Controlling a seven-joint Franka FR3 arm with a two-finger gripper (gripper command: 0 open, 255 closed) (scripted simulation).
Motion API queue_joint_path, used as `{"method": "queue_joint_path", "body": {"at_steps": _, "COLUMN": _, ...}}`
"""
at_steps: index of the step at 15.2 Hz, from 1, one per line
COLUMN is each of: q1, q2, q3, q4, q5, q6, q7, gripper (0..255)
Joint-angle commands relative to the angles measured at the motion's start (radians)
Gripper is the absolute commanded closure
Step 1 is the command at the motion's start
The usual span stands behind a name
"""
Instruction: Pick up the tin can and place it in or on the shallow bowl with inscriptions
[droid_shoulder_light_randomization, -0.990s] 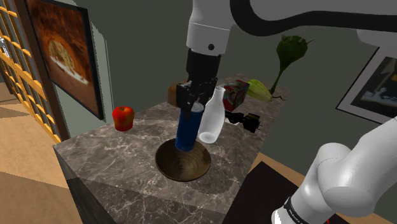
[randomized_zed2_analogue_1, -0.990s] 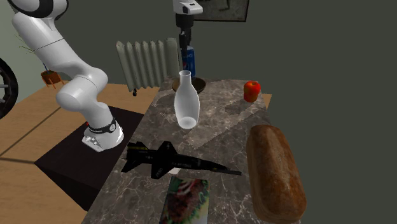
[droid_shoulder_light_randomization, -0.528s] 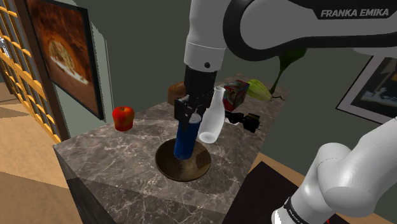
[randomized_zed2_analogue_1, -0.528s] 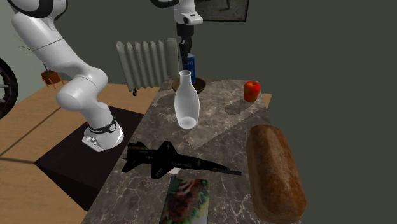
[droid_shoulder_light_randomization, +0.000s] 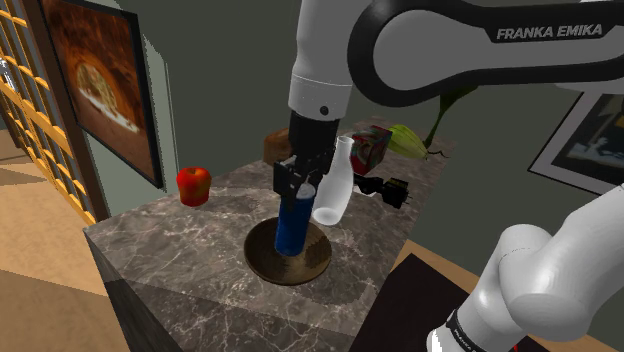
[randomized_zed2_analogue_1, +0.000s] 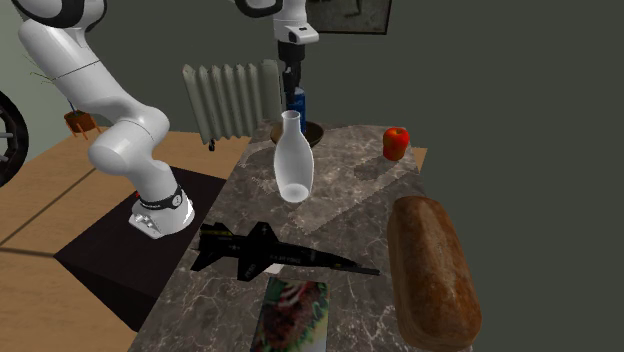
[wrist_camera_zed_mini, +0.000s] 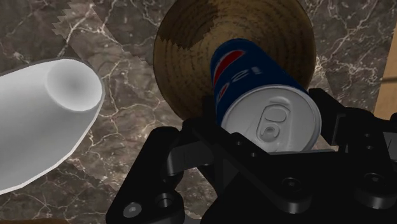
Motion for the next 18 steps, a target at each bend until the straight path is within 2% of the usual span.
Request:
{"method": "queue_joint_path", "body": {"at_steps": 1, "q1": 0.0, "q2": 0.0, "q3": 0.0, "q4": 0.0, "q5": 0.0, "q6": 0.0, "q7": 0.0, "gripper": 0}}
{"method": "queue_joint_path", "body": {"at_steps": 6, "q1": 0.0, "q2": 0.0, "q3": 0.0, "q4": 0.0, "q5": 0.0, "q6": 0.0, "q7": 0.0, "gripper": 0}}
{"method": "queue_joint_path", "body": {"at_steps": 10, "q1": -0.005, "q2": 0.008, "q3": -0.008, "q4": 0.135, "q5": -0.007, "q6": -0.126, "q7": 0.004, "gripper": 0}}
{"method": "queue_joint_path", "body": {"at_steps": 18, "q1": -0.005, "q2": 0.008, "q3": -0.008, "q4": 0.134, "q5": -0.007, "q6": -0.126, "q7": 0.004, "gripper": 0}}
